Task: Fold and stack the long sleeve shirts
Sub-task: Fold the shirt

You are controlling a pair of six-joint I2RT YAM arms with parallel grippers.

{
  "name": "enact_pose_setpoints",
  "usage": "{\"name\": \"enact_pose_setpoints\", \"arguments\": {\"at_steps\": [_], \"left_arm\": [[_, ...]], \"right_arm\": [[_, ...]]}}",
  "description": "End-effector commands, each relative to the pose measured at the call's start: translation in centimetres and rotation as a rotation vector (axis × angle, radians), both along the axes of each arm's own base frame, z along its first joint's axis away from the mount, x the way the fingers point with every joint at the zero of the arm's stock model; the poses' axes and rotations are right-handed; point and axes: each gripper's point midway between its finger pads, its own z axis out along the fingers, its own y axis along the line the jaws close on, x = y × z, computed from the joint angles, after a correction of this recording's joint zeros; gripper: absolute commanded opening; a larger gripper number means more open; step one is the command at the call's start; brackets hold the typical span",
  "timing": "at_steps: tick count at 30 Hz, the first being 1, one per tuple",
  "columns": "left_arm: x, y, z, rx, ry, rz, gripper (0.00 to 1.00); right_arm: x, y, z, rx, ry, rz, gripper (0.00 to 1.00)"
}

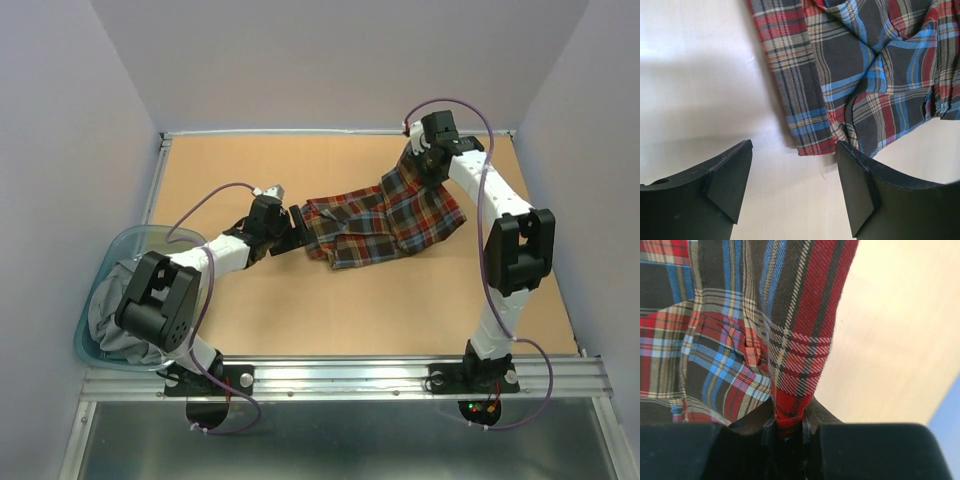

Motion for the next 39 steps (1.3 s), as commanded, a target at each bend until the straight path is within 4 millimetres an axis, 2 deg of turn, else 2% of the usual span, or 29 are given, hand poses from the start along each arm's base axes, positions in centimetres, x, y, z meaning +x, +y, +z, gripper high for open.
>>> {"name": "enact_pose_setpoints", "arguments": {"at_steps": [1,3,6,7,8,10,11,18,24,31,35,39], "left_arm": [[1.0,-1.9,0.9,-0.111,-0.036,-0.027,0.74],[1.1,-2.4,0.2,-0.132,-0.018,-0.028,0.70],[1.5,-3.0,-0.5,-0.153,0.006,-0.032,0.64],[1.6,-3.1,-0.6,-0.156,0.010,-0.028,0.62],[1.6,-3.2,-1.0,-0.160,0.021,-0.020,0.56],[1.5,-3.2,-1.2,-0.169,0.030,-0.013,0.53],[1.4,-3.2,-1.5,-0.172,0.039,-0.009,0.47],[0.7,-4.6,-2.4,-0.280,0.084,-0.015,0.44],[1.3,-5.3,-2.3,-0.315,0.091,-0.008,0.45],[1.3,-5.6,-2.5,-0.338,0.100,-0.009,0.44],[1.1,-5.7,-2.8,-0.347,0.114,-0.006,0.44],[0.8,-5.7,-2.9,-0.353,0.119,-0.005,0.44]], "right_arm": [[0.6,-2.2,5.4,-0.173,-0.129,-0.059,0.04],[0.6,-2.3,6.3,-0.238,-0.150,-0.073,0.05],[0.7,-1.0,7.6,-0.293,-0.184,-0.060,0.06],[0.7,-0.7,7.8,-0.309,-0.189,-0.058,0.06],[0.6,0.2,8.1,-0.337,-0.199,-0.046,0.06],[0.4,1.0,8.1,-0.369,-0.202,-0.034,0.06],[0.3,1.6,8.0,-0.404,-0.204,-0.034,0.06],[-0.5,3.8,6.8,-0.543,-0.196,-0.030,0.06],[-1.6,7.3,6.5,-0.587,-0.224,0.004,0.06],[-2.8,11.5,4.3,-0.567,-0.213,0.065,0.08],[-3.7,14.3,1.2,-0.519,-0.165,0.109,0.10],[-4.1,16.3,-0.9,-0.455,-0.120,0.128,0.13]]}}
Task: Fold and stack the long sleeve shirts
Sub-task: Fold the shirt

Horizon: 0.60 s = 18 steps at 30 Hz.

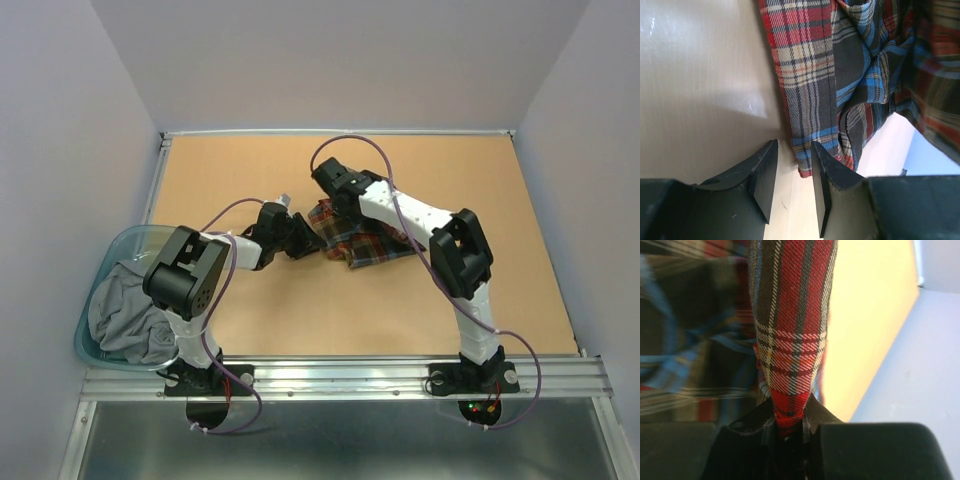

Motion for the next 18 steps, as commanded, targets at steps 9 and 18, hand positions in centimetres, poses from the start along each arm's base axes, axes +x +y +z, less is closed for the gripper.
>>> {"name": "enact_pose_setpoints", "arguments": {"at_steps": [9,18], "left_arm": [[-0.4,-0.6,0.3,-0.033,-0.008,-0.018,0.43],[-0.5,-0.7,0.3,-0.034,-0.010,-0.021,0.43]], "right_arm": [[-0.1,5.3,-4.3,0.260,0.070,-0.102,0.26],[-1.0,9.4,-2.4,0.527,0.129,-0.111,0.52]]}}
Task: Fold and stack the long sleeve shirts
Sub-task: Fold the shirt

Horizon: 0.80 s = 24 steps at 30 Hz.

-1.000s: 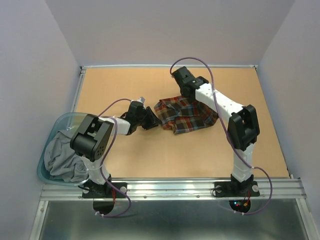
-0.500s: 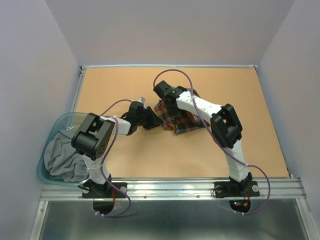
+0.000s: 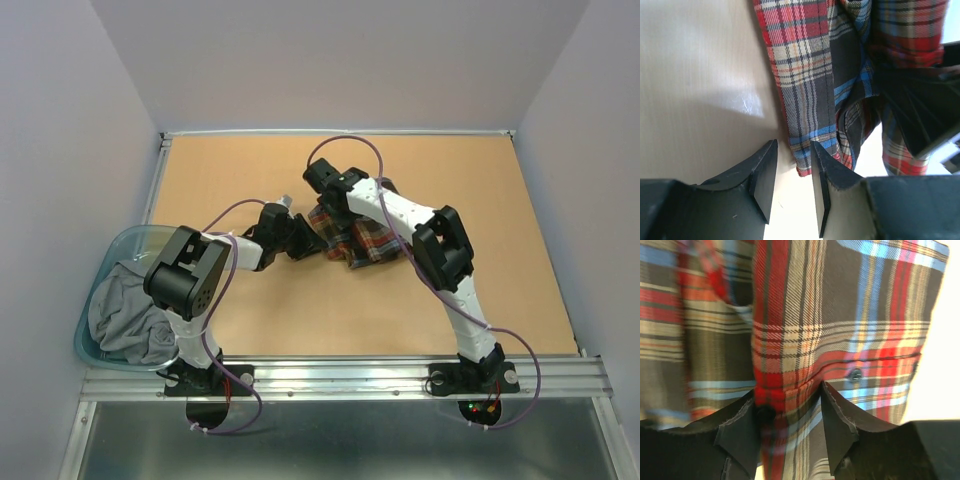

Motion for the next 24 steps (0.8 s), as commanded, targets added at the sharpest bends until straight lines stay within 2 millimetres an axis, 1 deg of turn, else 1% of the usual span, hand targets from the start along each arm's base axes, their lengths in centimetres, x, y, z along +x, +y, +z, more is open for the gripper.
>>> {"name": "enact_pose_setpoints", "arguments": {"at_steps": [1,4,6,8,10,11,12,15,18,22,24], "left_arm": [[-0.2,-0.4,0.4,-0.022,-0.019,-0.017,0.43],[-0.2,-0.4,0.5,-0.022,-0.022,-0.018,0.43],[-0.3,-0.4,0.5,-0.023,-0.024,-0.023,0.43],[-0.2,-0.4,0.6,-0.022,-0.027,-0.023,0.43],[-0.2,-0.4,0.6,-0.021,-0.029,-0.023,0.43],[-0.1,-0.4,0.6,-0.022,-0.029,-0.022,0.43],[-0.1,-0.4,0.7,-0.022,-0.031,-0.025,0.43],[-0.1,-0.5,0.6,-0.021,-0.029,-0.022,0.43],[0.0,-0.6,0.5,-0.022,-0.026,-0.022,0.43],[0.1,-0.7,0.3,-0.021,-0.020,-0.019,0.43],[0.2,-0.7,0.2,-0.020,-0.016,-0.018,0.42]], "right_arm": [[0.4,4.4,5.8,0.290,-0.053,-0.028,0.52],[0.5,5.4,8.5,0.384,-0.083,-0.042,0.52],[0.3,5.4,9.0,0.403,-0.090,-0.052,0.52],[0.0,4.9,8.4,0.385,-0.088,-0.064,0.52],[-0.6,4.6,7.3,0.372,-0.058,-0.067,0.52],[-0.8,4.5,7.3,0.376,-0.052,-0.069,0.52],[-1.3,4.3,6.3,0.365,-0.033,-0.076,0.53],[-1.6,3.5,5.7,0.341,-0.036,-0.083,0.54],[-2.1,2.6,4.4,0.301,-0.020,-0.094,0.54],[-2.7,2.4,2.5,0.282,0.012,-0.092,0.55],[-2.6,2.2,2.0,0.276,0.011,-0.097,0.55]]}}
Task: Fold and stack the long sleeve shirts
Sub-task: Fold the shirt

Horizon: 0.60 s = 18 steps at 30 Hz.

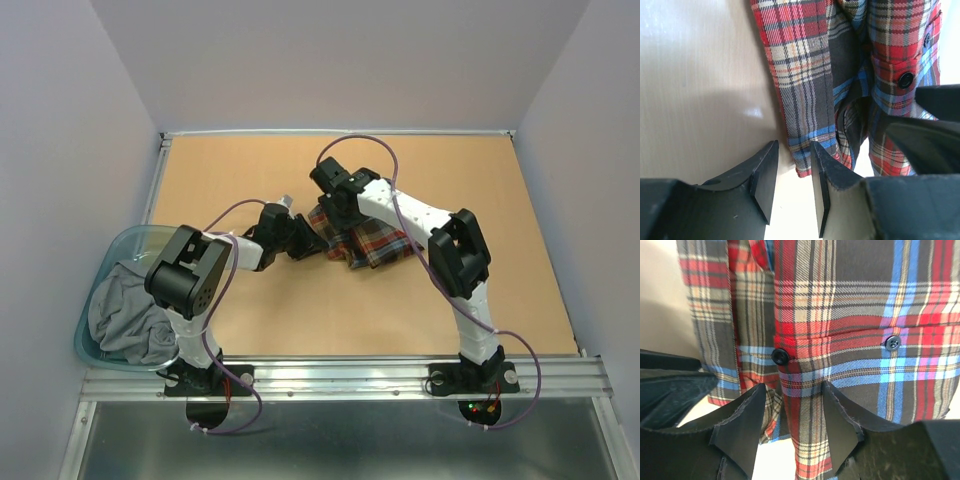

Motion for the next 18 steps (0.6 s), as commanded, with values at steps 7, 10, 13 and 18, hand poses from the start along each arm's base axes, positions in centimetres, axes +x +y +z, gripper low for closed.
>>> {"name": "enact_pose_setpoints", "arguments": {"at_steps": [7,10,13,18], "left_arm": [[0.4,-0.7,0.0,-0.014,-0.010,-0.011,0.24],[0.6,-0.8,0.1,-0.017,-0.012,-0.012,0.16],[0.7,-1.0,0.0,-0.020,-0.010,-0.016,0.11],[0.6,-1.1,-0.1,-0.017,-0.008,-0.019,0.06]], "right_arm": [[0.9,0.0,0.0,-0.005,-0.061,-0.025,0.28],[1.2,0.1,0.8,0.003,-0.083,-0.025,0.10],[1.3,0.4,1.4,0.025,-0.088,-0.021,0.01],[1.3,1.2,3.3,0.085,-0.104,-0.013,0.01]]}}
